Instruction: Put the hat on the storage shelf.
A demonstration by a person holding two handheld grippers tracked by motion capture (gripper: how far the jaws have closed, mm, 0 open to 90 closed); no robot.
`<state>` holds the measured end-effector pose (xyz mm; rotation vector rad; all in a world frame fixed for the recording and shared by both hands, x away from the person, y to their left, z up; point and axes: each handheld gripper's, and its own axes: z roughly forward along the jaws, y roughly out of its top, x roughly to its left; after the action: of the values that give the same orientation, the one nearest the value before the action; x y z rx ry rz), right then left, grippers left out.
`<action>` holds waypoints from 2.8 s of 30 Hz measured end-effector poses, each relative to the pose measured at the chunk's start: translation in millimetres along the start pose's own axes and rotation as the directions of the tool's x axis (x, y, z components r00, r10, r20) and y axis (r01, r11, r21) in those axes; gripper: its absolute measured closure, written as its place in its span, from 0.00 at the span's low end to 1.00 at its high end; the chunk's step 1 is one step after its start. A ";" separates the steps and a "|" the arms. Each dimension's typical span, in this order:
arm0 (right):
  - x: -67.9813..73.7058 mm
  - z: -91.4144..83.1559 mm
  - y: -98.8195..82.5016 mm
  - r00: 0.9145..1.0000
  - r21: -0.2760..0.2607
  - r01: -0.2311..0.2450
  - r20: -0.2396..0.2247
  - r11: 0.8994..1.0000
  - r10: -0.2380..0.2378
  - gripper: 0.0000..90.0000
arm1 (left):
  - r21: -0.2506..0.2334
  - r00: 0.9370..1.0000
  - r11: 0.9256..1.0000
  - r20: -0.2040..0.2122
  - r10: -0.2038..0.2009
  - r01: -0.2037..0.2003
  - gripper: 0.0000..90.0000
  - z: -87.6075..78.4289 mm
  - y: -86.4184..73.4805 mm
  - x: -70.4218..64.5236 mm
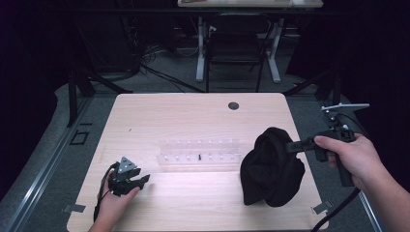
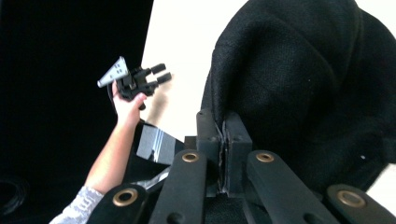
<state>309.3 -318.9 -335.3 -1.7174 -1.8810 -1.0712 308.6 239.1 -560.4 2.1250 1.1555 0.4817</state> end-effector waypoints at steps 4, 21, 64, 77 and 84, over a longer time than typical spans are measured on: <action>1.7 -10.0 6.4 1.000 -0.057 0.003 -0.019 0.998 -0.004 0.98 | 0.002 1.000 1.000 0.004 0.004 -0.004 0.57 0.5 0.2 -0.2; 13.5 -14.8 34.0 0.992 -0.154 0.008 -0.124 0.988 -0.027 0.98 | 0.000 1.000 1.000 -0.004 0.003 -0.003 0.53 1.4 -0.3 0.4; 62.3 61.5 93.6 0.939 -0.216 0.058 -0.319 0.975 -0.126 0.98 | 0.009 1.000 1.000 0.007 0.008 -0.009 0.53 2.1 0.8 1.9; 67.0 91.9 99.9 0.939 -0.231 0.056 -0.318 0.971 -0.129 0.98 | 0.000 1.000 1.000 0.005 0.010 -0.010 0.53 1.5 0.6 3.0; 65.4 101.0 103.0 0.944 -0.229 0.058 -0.304 0.972 -0.128 0.98 | 0.002 1.000 1.000 0.003 0.014 -0.014 0.53 1.8 1.0 2.2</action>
<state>417.6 -203.9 -324.2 -1.4650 -1.7052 -1.5402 311.5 239.8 -560.9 2.1362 1.1406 0.4836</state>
